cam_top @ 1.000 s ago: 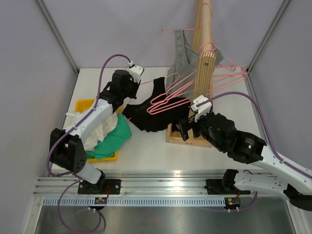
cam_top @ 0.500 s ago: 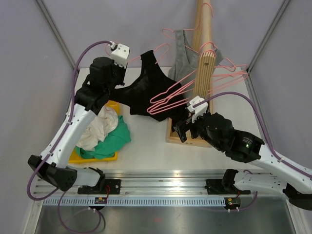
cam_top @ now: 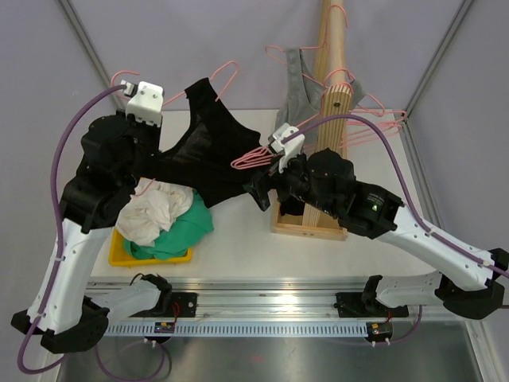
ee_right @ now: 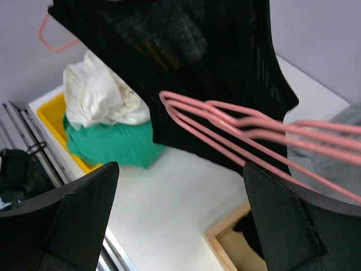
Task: Remove the tank top from the hanger
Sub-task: Grab a hanger with a tank top on it with the left arm, then remove the tank top from the hanger
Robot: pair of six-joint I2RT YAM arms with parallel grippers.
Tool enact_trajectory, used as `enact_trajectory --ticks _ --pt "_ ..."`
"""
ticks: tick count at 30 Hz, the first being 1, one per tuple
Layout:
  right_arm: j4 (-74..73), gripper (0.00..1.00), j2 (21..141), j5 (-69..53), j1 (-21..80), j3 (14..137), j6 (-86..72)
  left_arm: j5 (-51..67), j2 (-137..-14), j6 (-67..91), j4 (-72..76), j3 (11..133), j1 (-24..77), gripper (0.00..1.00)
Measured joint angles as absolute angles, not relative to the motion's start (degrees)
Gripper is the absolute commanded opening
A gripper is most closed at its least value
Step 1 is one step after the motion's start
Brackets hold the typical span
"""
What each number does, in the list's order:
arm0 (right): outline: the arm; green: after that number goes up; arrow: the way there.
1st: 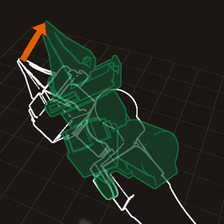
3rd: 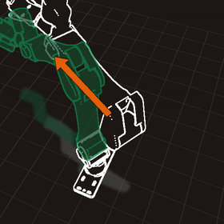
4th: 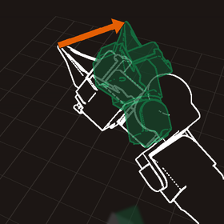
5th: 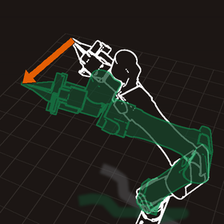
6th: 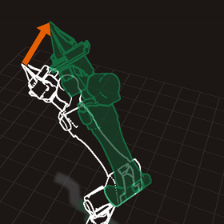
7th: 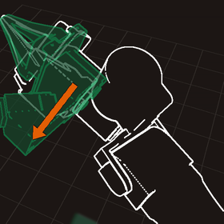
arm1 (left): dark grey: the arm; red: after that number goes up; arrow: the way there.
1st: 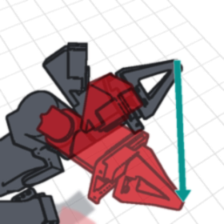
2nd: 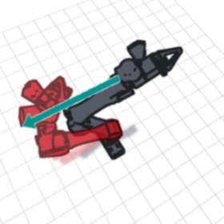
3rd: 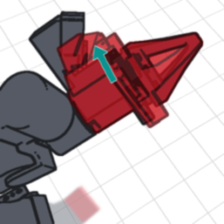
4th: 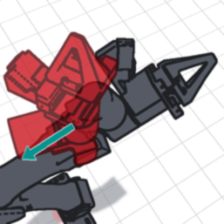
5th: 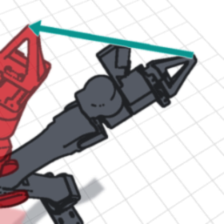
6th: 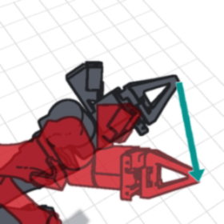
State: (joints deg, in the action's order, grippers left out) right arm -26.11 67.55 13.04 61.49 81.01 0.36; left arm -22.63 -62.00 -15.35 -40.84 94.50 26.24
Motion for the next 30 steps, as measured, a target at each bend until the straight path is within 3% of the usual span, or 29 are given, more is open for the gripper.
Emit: enact_trajectory --ticks 16,30 --pt "-20.8 0.99 85.9 6.9 62.0 103.0 2.2 -18.1 -52.1 -13.8 -45.2 87.8 26.2 0.0" --pt "-11.7 0.83 96.7 14.2 62.0 104.6 6.5 -12.0 -49.0 -12.0 -47.1 83.8 26.2 0.0"
